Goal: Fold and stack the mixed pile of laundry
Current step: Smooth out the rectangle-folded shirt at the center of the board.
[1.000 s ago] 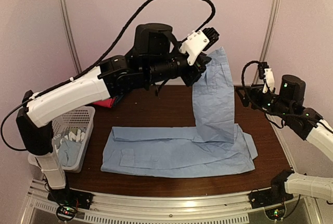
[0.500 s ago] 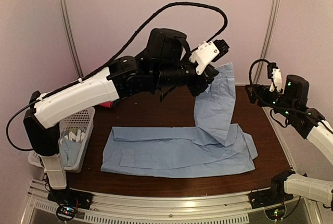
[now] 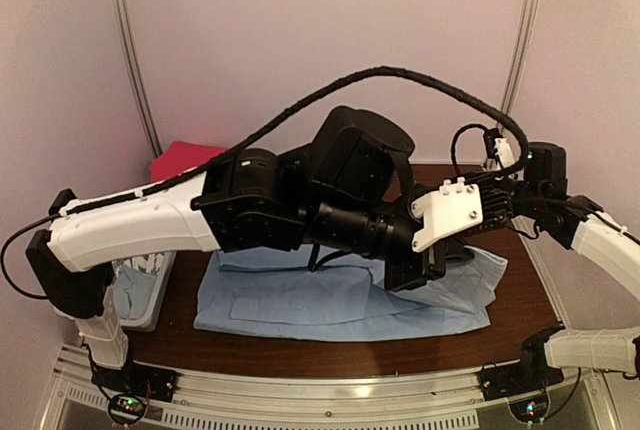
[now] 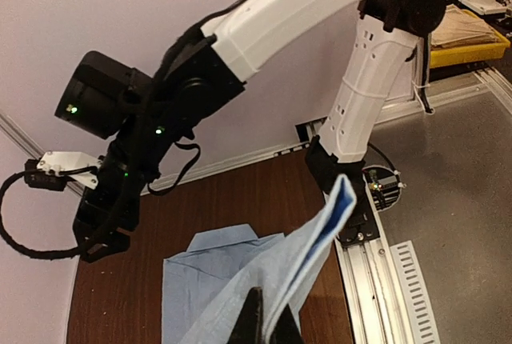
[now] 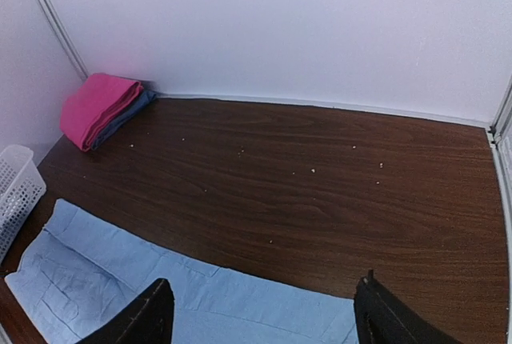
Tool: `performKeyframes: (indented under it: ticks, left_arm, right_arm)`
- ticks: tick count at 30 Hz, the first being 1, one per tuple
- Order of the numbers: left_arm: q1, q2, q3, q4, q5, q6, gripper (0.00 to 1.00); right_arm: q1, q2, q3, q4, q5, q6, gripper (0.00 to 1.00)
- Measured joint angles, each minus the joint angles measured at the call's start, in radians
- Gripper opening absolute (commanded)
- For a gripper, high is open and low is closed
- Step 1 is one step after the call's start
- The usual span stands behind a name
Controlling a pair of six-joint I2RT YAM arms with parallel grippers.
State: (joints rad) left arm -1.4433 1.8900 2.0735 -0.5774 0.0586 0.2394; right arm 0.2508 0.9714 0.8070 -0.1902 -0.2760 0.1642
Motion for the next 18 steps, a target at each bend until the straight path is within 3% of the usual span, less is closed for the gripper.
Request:
performKeyframes:
  ticks: [7,14,18]
  left_arm:
    - [0.001,0.003,-0.154,0.065,-0.035,-0.089,0.00]
    - [0.148,-0.005,-0.392,0.242,-0.025,-0.287,0.00]
    - [0.263,-0.077,-0.605,0.352,-0.059,-0.435,0.00]
  right_arm:
    - [0.000,0.074,0.006,0.001,-0.109,-0.001,0.77]
    - [0.000,0.073,0.006,0.002,-0.131,-0.001,0.77]
    - [0.000,0.079,0.006,0.002,-0.138,-0.001,0.77]
